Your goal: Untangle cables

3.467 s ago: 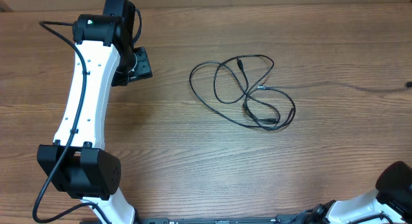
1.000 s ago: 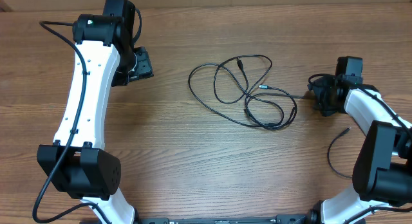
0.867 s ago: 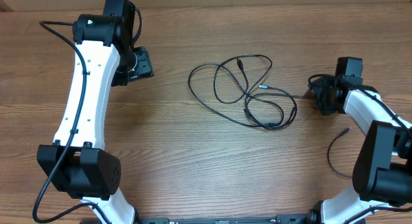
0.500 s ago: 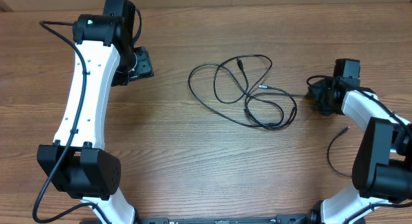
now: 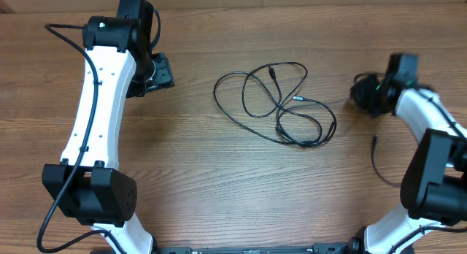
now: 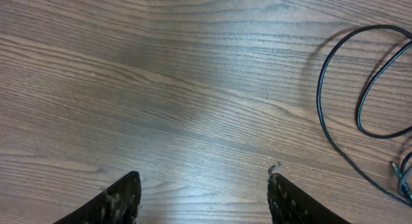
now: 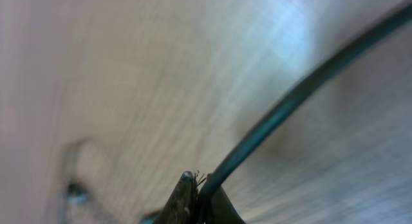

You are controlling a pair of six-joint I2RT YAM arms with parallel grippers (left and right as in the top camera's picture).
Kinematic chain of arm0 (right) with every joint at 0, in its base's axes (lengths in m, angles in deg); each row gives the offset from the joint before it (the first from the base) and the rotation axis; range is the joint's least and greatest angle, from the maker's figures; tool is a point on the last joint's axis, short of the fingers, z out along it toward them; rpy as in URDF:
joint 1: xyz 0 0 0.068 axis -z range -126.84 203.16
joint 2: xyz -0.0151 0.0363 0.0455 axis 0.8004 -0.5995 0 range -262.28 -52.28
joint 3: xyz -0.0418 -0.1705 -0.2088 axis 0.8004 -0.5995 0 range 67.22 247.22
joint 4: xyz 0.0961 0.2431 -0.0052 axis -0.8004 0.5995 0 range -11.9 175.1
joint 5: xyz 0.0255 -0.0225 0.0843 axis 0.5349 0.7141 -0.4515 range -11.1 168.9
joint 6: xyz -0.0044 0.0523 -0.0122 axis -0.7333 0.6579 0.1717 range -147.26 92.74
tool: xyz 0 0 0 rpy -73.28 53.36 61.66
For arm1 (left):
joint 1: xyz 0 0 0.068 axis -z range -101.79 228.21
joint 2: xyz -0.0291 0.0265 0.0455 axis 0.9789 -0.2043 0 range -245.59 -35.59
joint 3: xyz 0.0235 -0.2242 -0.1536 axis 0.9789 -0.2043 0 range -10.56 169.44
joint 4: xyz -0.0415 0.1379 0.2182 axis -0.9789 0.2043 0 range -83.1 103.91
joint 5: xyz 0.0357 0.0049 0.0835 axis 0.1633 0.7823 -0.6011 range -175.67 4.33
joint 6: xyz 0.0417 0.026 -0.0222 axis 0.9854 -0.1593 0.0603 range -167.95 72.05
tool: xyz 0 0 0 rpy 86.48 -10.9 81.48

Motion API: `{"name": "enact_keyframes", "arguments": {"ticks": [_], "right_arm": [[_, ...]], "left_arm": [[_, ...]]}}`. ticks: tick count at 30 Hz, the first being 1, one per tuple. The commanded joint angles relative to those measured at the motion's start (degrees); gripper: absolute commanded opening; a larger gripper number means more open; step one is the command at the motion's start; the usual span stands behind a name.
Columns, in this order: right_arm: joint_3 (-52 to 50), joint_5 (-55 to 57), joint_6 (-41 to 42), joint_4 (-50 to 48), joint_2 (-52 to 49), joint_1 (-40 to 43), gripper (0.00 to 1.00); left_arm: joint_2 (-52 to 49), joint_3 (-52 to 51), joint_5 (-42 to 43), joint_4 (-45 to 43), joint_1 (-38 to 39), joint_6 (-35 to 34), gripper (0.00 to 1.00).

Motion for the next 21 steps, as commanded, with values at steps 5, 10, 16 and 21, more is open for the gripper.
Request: {"name": "enact_keyframes", "arguments": {"ticks": [5, 10, 16, 21], "right_arm": [[30.0, -12.8, -24.7, 24.3, 0.8, 0.3, 0.04], [47.4, -17.7, -28.5, 35.4, 0.8, 0.2, 0.04], [62.2, -20.6, -28.4, 38.2, 0.8, 0.2, 0.04], [68.2, -18.2, -28.5, 36.5, 0.9, 0.2, 0.04]], "left_arm": [[-0.1, -0.2, 0.5, -0.4, 0.2, -0.6, 0.64], [-0.1, -0.2, 0.5, -0.5, 0.2, -0.6, 0.65], [-0.1, -0.2, 0.5, -0.6, 0.2, -0.6, 0.65], [-0.1, -0.2, 0.5, -0.7, 0.2, -0.6, 0.66]]}}
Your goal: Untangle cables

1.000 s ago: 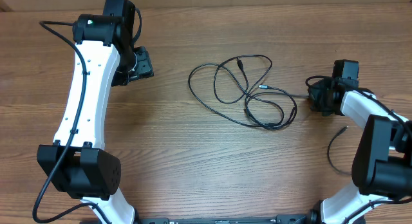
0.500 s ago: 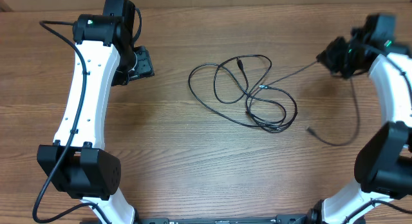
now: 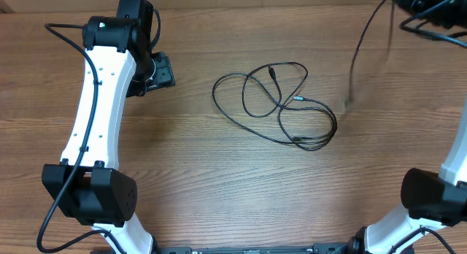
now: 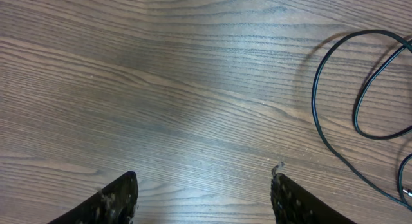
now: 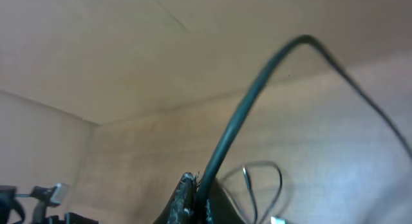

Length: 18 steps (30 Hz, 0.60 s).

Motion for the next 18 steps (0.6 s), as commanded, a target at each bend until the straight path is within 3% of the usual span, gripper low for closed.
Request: {"name": "enact_keyframes", "arguments": {"ticks": [1, 5, 13, 18], "right_arm": [[3.1, 1.9, -1.2, -1.4, 1.0, -0.1, 0.04], [3.1, 7.4, -1.2, -2.0, 0.9, 0.6, 0.04], [3.0, 31.2, 0.1, 2.5, 0.9, 5.2, 0.04], [3.0, 33.9, 1.2, 3.2, 0.9, 9.8, 0.04]], "left_arm": [[-0.1, -0.2, 0.3, -0.3, 0.2, -0.6, 0.66], [-0.1, -0.2, 0.3, -0.2, 0.2, -0.6, 0.66], [-0.1, -0.2, 0.3, -0.2, 0.2, -0.6, 0.66], [-0.1, -0.2, 0.3, -0.3, 0.2, -0.7, 0.66]]}}
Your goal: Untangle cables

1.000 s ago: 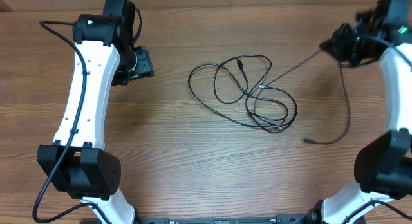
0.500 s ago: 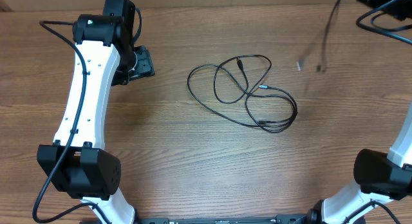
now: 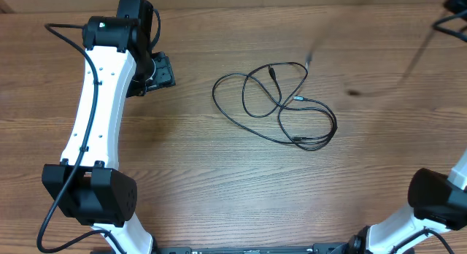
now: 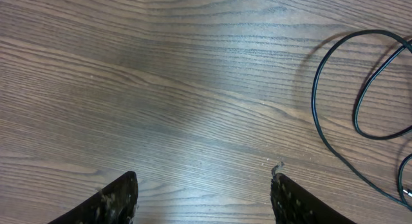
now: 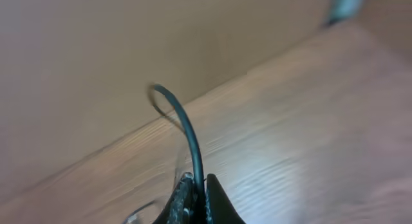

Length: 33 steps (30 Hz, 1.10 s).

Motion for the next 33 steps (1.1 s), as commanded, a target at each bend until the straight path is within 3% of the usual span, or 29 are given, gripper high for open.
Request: {"name": "enact_keyframes", "arguments": {"ticks": [1, 8, 14, 24, 28, 31, 33], "right_arm": [[1.0, 5.6, 1.9, -0.5, 0.7, 3.2, 0.04], [1.0, 5.4, 4.9, 0.9, 0.4, 7.7, 0.04], [-0.3, 6.6, 4.9, 7.0, -1.1, 8.0, 0.06], [-6.5, 8.4, 4.9, 6.5, -5.2, 8.0, 0.07], [-6.5, -2.1, 2.7, 7.6, -5.7, 7.6, 0.21], [-6.5, -11.7, -3.0, 9.7, -5.7, 6.3, 0.46], [-6.5, -14.1, -5.3, 11.6, -5.8, 4.7, 0.56]], "left_arm": [[-0.1, -0.2, 0.3, -0.3, 0.2, -0.8, 0.66], [-0.1, -0.2, 0.7, -0.3, 0.2, -1.2, 0.66], [-0.1, -0.2, 1.4, -0.4, 0.2, -1.2, 0.66], [-0.1, -0.2, 1.4, -0.4, 0.2, -1.2, 0.66], [-0.1, -0.2, 1.4, -0.4, 0.2, -1.2, 0.66], [-0.1, -0.2, 1.4, -0.4, 0.2, -1.2, 0.68], [-0.1, -0.2, 1.4, -0.4, 0.2, -1.2, 0.69]]}}
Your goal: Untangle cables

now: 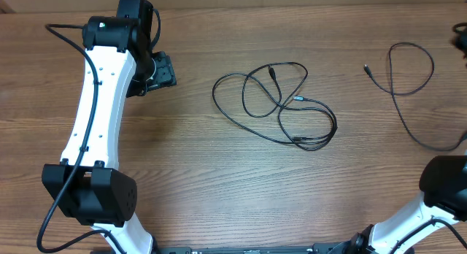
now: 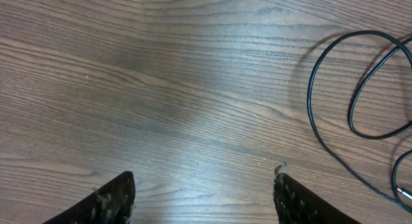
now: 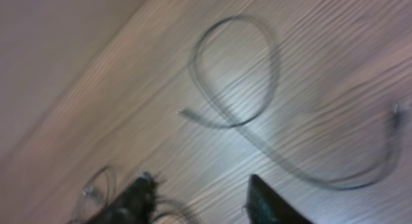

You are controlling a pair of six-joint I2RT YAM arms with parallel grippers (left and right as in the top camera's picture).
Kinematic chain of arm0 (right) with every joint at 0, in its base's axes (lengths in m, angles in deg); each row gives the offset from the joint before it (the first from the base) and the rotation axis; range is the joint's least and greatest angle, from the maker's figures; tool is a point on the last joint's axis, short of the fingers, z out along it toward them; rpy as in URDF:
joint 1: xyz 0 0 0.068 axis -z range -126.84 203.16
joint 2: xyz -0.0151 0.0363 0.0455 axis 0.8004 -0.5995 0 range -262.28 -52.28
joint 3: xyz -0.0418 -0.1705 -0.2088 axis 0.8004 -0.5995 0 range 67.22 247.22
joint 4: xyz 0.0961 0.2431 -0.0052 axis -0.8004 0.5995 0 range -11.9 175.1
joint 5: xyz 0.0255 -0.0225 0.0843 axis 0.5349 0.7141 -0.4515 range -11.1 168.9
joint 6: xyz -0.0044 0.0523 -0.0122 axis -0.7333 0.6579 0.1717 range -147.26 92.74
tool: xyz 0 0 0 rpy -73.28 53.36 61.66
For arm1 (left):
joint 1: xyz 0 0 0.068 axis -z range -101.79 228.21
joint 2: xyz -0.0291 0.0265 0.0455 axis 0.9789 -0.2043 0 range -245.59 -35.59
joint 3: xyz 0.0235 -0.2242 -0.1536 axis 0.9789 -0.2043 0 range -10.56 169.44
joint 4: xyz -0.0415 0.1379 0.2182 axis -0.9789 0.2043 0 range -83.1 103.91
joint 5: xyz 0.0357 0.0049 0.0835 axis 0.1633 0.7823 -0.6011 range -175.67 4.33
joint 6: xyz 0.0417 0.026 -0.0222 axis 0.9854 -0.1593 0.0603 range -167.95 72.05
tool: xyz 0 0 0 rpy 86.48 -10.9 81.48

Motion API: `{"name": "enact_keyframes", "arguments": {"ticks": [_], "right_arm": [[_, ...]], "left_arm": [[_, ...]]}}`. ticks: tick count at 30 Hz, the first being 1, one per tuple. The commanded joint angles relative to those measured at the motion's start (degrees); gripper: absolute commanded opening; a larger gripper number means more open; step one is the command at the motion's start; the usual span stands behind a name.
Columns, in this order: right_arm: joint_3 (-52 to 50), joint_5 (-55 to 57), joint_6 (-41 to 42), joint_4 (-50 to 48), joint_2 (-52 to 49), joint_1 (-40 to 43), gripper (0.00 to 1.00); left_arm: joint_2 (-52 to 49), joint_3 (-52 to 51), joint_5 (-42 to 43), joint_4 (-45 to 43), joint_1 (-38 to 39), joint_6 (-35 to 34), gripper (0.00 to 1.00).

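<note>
A tangle of thin black cables (image 1: 273,101) lies at the middle of the wooden table; its left loop (image 2: 312,102) shows in the left wrist view. One separate black cable (image 1: 408,90) lies to the right, curled in a loop (image 3: 235,76), apart from the tangle. My left gripper (image 2: 203,179) stands open over bare wood to the left of the tangle, holding nothing. My right gripper (image 3: 201,185) is open above the table at the far right, with the loose cable beyond its fingertips; that view is blurred.
The left arm (image 1: 98,115) reaches along the table's left side. The right arm's base (image 1: 445,181) stands at the right edge, close to the loose cable's lower end. A wall runs behind the table's far edge.
My right gripper was shut on a cable held up at the top right. Now it is open and that cable lies on the table at the right. The left gripper has not moved.
My right gripper was shut on a cable low at the table's right side. Then it held that cable high at the top right, its free end dangling near the tangle. Now the cable lies alone on the right. The left gripper stayed open throughout.
</note>
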Motion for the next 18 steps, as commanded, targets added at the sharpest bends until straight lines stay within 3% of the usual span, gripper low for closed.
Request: {"name": "enact_keyframes", "arguments": {"ticks": [1, 4, 12, 18], "right_arm": [[0.5, -8.9, -6.4, 2.3, 0.5, -3.3, 0.6], [0.5, -8.9, -8.2, 5.2, 0.0, -7.2, 0.72], [-0.7, -7.4, -8.9, 7.7, -4.5, -18.8, 0.73], [-8.5, -7.4, -8.7, 4.5, -8.1, -26.1, 0.73]], "left_arm": [[-0.1, -0.2, 0.7, -0.1, 0.2, -1.0, 0.7], [-0.1, -0.2, 0.7, -0.2, 0.2, -1.0, 0.73], [-0.2, -0.2, 0.7, -0.1, 0.2, -0.9, 0.76], [-0.2, -0.2, 0.7, -0.2, 0.2, -0.9, 0.77]]}}
